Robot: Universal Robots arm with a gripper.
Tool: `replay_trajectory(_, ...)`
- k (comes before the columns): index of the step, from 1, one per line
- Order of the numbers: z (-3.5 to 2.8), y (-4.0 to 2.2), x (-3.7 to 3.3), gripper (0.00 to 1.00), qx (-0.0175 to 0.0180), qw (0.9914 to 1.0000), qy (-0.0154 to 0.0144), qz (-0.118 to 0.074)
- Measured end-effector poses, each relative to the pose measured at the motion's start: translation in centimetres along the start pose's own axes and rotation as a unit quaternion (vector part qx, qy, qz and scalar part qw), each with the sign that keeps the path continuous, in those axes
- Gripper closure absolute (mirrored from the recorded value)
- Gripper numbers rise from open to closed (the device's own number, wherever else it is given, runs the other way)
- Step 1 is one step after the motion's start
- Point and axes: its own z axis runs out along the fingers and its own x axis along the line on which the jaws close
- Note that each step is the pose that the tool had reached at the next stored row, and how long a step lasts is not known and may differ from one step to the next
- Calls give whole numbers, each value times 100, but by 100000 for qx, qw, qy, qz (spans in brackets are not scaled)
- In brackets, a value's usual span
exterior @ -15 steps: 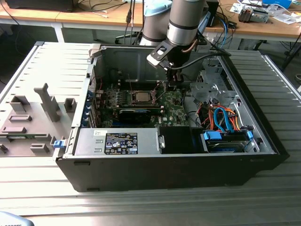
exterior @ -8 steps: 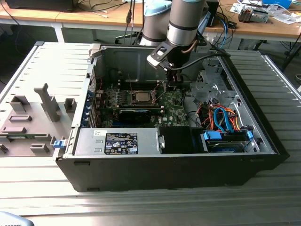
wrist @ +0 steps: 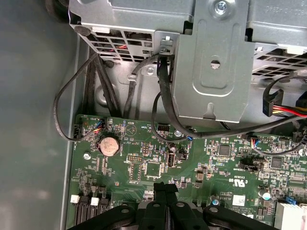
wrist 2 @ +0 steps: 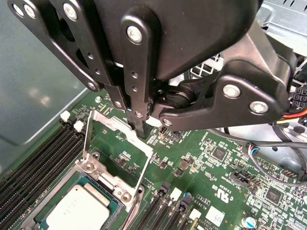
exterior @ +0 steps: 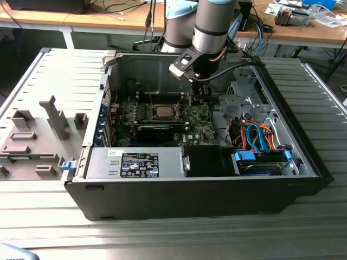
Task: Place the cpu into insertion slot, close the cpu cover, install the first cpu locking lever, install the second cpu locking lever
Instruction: 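Close the cpu cover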
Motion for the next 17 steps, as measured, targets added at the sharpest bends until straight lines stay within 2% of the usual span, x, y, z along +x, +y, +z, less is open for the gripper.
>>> replay_trajectory(17,34,-1,0,89,-1,100000,0,5)
